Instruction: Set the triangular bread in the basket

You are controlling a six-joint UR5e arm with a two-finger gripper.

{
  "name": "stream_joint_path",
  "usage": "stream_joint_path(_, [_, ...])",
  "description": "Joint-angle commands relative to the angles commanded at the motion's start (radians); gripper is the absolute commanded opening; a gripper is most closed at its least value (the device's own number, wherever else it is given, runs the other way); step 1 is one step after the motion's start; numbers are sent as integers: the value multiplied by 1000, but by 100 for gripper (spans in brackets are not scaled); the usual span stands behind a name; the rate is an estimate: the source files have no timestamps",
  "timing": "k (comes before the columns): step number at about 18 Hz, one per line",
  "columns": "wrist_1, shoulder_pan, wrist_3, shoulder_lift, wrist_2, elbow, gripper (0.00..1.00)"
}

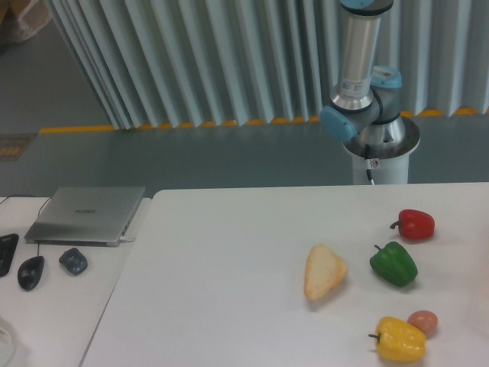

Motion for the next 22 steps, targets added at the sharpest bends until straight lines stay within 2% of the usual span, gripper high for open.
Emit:
stream_joint_path(6, [-8,-37,-39,2,-3,-5,100])
stream_joint_path(9, [26,-39,-63,2,-8,-48,100])
stream_joint_path(12, [28,-37,-100,23,-38,-77,100])
stream_joint_path(17, [23,-74,-219,25,-40,-89,100])
stream_joint_path(22, [43,-83,-245,37,-38,-107,100])
